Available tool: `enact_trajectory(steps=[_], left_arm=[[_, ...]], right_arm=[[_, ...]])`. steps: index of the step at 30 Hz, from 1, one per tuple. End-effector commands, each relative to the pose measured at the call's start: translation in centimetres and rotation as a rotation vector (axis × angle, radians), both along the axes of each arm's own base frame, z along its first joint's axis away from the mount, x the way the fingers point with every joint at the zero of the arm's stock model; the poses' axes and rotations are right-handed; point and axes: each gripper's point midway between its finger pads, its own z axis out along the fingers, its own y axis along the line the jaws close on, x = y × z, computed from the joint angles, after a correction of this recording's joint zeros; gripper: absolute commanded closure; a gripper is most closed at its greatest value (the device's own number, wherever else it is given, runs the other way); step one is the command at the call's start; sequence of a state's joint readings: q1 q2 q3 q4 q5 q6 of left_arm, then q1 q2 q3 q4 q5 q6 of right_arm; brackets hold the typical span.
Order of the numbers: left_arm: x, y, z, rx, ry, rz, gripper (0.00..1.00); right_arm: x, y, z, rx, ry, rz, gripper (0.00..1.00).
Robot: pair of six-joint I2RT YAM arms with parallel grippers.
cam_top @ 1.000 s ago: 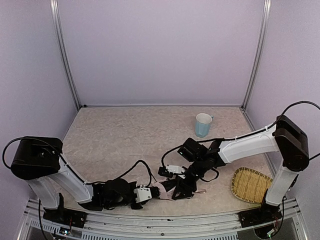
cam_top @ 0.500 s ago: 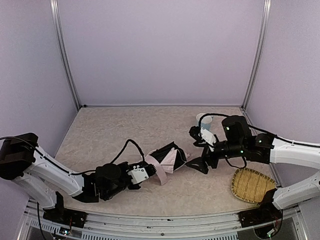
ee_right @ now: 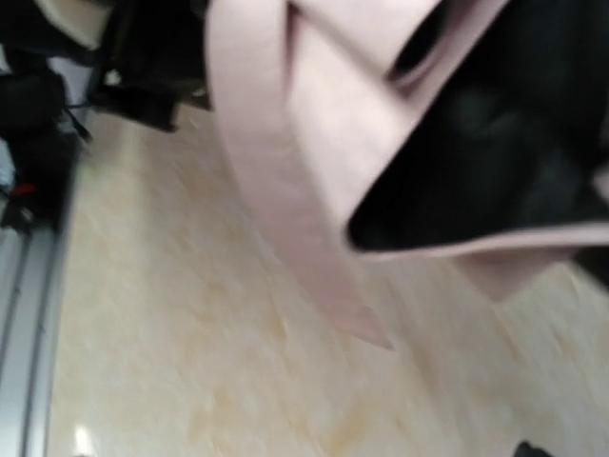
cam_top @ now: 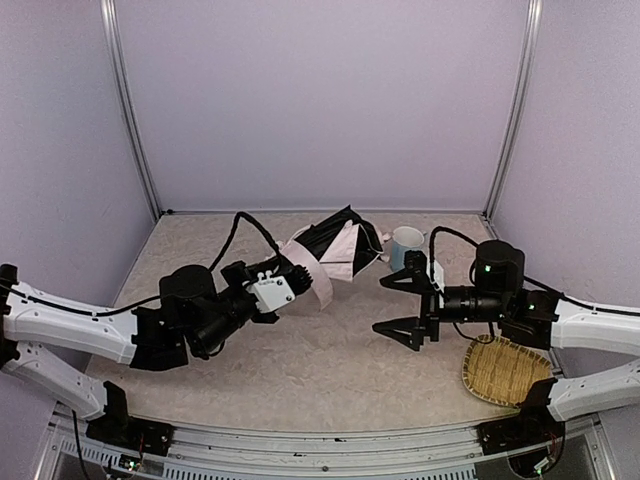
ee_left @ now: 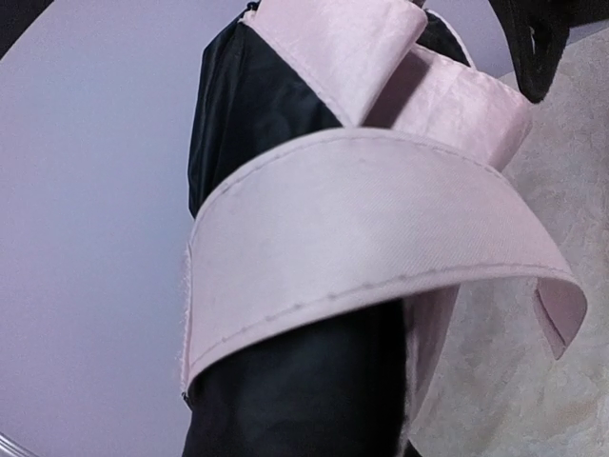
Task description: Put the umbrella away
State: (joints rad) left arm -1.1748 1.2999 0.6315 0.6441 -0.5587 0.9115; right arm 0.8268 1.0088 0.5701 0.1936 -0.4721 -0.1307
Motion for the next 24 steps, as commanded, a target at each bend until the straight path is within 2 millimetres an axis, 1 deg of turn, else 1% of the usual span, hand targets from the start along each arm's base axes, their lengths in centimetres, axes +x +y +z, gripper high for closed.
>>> enact_trajectory(steps=[1, 3, 5, 8, 10, 12, 16, 19, 20, 21, 24], left_arm=[[-0.8, -0.4, 7.4, -0.077, -0.100, -0.076, 1.00], [-1.3, -0.7, 9.4, -0.099, -0.114, -0.110, 1.00], [-1.6, -0.9, 10.7, -0.106, -0.121, -0.139, 1.00], [-2.1, -1.2, 12.2, -0.121, -0.129, -0.171, 1.00], [-2.5, -1.3, 13.0, -0.132, -0.135, -0.187, 1.00], [-2.7, -1.4, 13.7, -0.143, -0.141, -0.197, 1.00], [-2.9, -1.8, 14.6, -0.159, -0.152, -0.209, 1.00], [-2.8, -2.2, 14.7, -0.156, -0.155, -0.213, 1.00], [-2.8, -2.3, 14.8, -0.155, -0.156, -0.213, 1.00], [-2.8, -2.4, 15.0, -0.159, -0.158, -0.214, 1.00], [-2.9, -2.6, 15.0, -0.158, -0.158, -0.219, 1.00]], right_arm=[[-0.8, 1.6, 2.7, 0.123, -0.066, 0.118, 0.06], [-0.7, 2.3, 3.2, 0.143, -0.082, 0.151, 0.06], [-0.2, 3.1, 4.1, 0.161, -0.108, 0.165, 0.06], [0.2, 4.2, 4.6, 0.170, -0.126, 0.198, 0.05], [-0.2, 4.8, 5.2, 0.195, -0.125, 0.246, 0.04], [-0.8, 5.3, 5.4, 0.220, -0.096, 0.311, 0.05], [-1.8, 7.0, 4.7, 0.213, -0.019, 0.404, 0.09], [-2.4, 7.8, 4.6, 0.226, -0.004, 0.435, 0.11], [-2.6, 8.0, 4.6, 0.235, -0.001, 0.444, 0.13], [-2.7, 8.3, 4.7, 0.244, 0.002, 0.456, 0.17], [-2.8, 9.0, 4.5, 0.245, 0.032, 0.481, 0.31]])
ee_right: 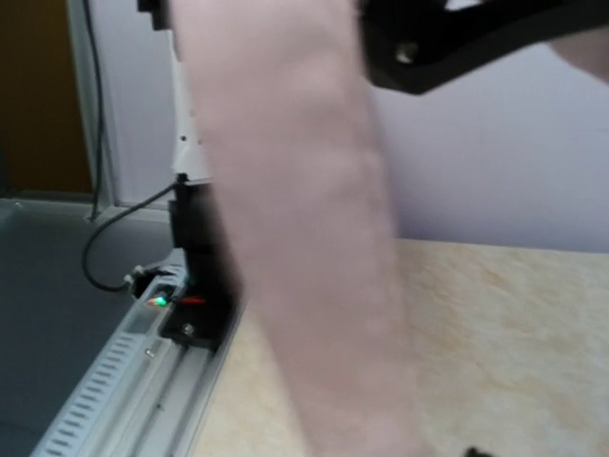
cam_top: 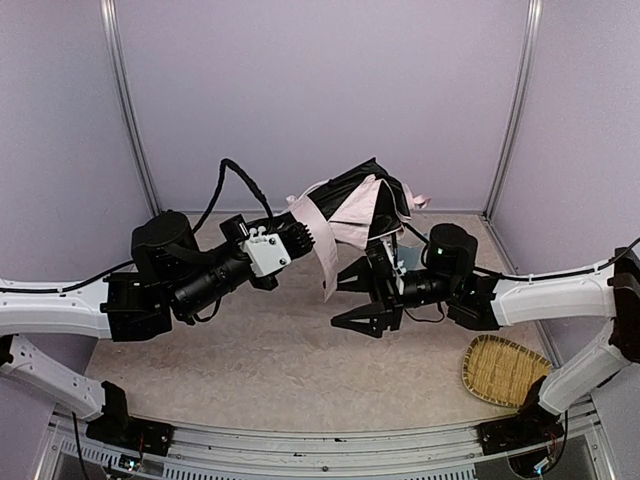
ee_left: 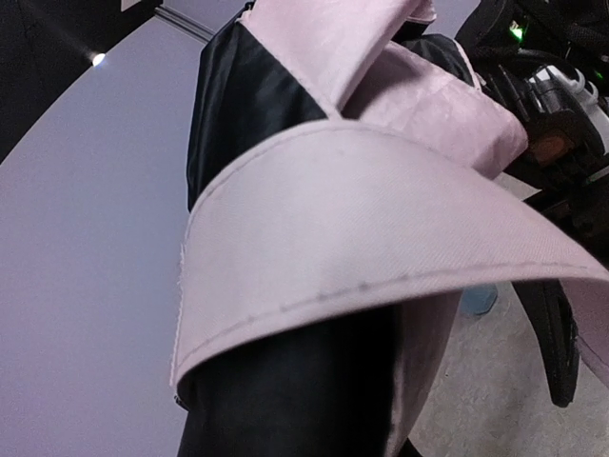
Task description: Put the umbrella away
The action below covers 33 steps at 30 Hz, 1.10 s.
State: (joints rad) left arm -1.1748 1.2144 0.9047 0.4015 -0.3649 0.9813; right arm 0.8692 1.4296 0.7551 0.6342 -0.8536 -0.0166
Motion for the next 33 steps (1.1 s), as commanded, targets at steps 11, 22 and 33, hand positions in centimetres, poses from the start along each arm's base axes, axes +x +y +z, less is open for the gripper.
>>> enact_trajectory(steps=[11, 22, 33], left_arm=[[-0.8, -0.1, 3.6, -0.094, -0.040, -0.033, 1.00], [2.6, 2.0, -2.7, -0.075, 0.125, 0.047, 1.00], [5.8, 3.6, -8.9, -0.088, 0.283, 0.135, 1.00]], right_arm=[[-1.2, 1.1, 2.1, 0.063, 0.025, 0.109, 0.70], [-2.0, -1.8, 5.3, 0.104, 0.006, 0.005, 1.00], [1.0, -3.4, 9.2, 0.034, -0.027, -0.258, 1.00]])
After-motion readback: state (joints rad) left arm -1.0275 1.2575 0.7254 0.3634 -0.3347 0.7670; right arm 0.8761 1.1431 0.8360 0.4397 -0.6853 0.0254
